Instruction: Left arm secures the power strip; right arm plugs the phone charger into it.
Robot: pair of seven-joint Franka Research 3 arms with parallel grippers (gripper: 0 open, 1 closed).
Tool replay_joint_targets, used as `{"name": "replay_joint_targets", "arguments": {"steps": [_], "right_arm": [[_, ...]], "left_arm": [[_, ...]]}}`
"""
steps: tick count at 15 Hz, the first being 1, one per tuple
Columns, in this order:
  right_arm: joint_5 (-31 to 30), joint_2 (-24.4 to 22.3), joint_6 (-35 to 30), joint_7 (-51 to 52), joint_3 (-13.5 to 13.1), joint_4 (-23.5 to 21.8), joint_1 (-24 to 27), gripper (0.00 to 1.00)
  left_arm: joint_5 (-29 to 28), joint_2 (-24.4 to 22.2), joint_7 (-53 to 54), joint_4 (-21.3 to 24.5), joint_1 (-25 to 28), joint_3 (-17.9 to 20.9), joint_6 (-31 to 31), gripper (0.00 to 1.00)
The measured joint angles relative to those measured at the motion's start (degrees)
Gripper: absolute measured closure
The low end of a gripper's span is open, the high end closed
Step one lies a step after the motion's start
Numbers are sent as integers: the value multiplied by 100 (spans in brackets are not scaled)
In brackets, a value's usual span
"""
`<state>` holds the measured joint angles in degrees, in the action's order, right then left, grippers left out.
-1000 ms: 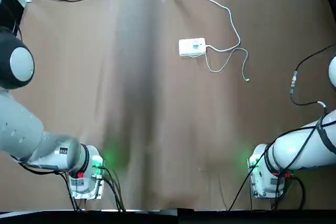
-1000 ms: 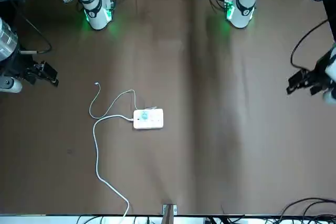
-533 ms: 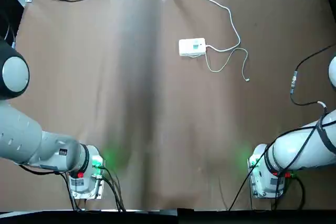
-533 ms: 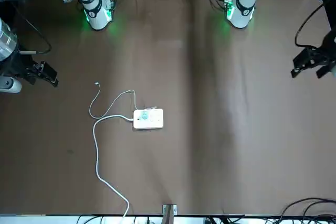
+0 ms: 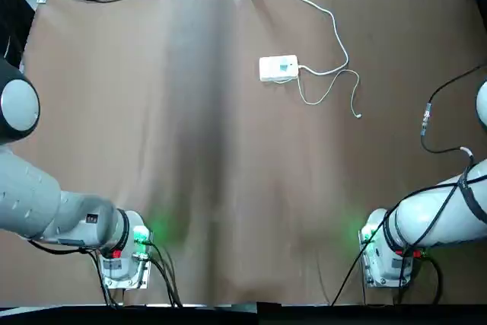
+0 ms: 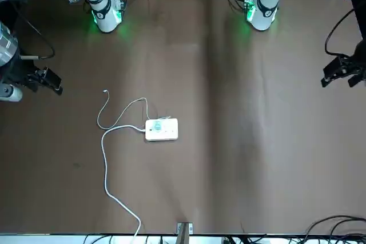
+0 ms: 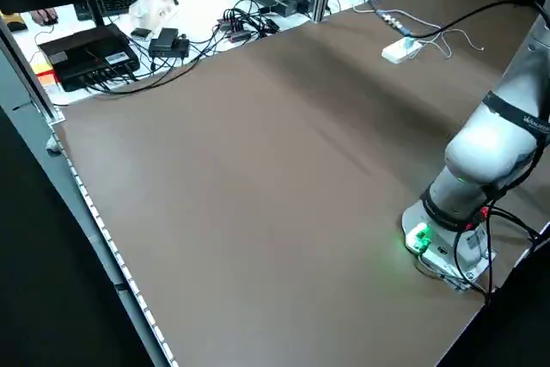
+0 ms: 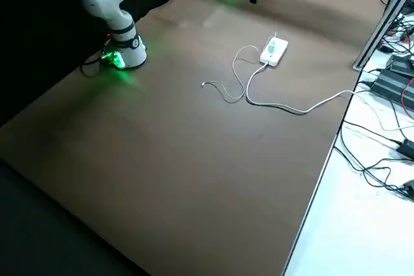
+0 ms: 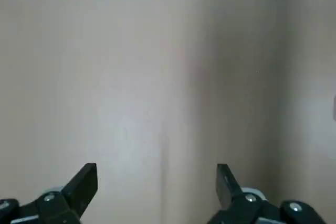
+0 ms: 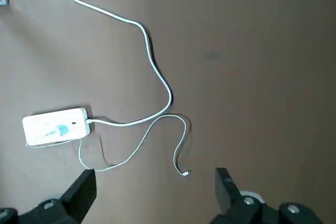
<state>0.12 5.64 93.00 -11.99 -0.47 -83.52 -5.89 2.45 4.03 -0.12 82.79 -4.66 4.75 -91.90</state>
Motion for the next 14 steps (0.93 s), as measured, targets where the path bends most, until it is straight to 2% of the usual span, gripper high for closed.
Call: {"name": "replay_joint_targets", "arguments": {"steps": [6,14], "right_arm": [[0,11,0,0,-1,0,0,0],[0,14,-2,0,-16,0,9,0]], "left_arm": [[0,2,-33,71,-48,-183,0,0],[0,-32,-140,69,11,-187,2,0]]}}
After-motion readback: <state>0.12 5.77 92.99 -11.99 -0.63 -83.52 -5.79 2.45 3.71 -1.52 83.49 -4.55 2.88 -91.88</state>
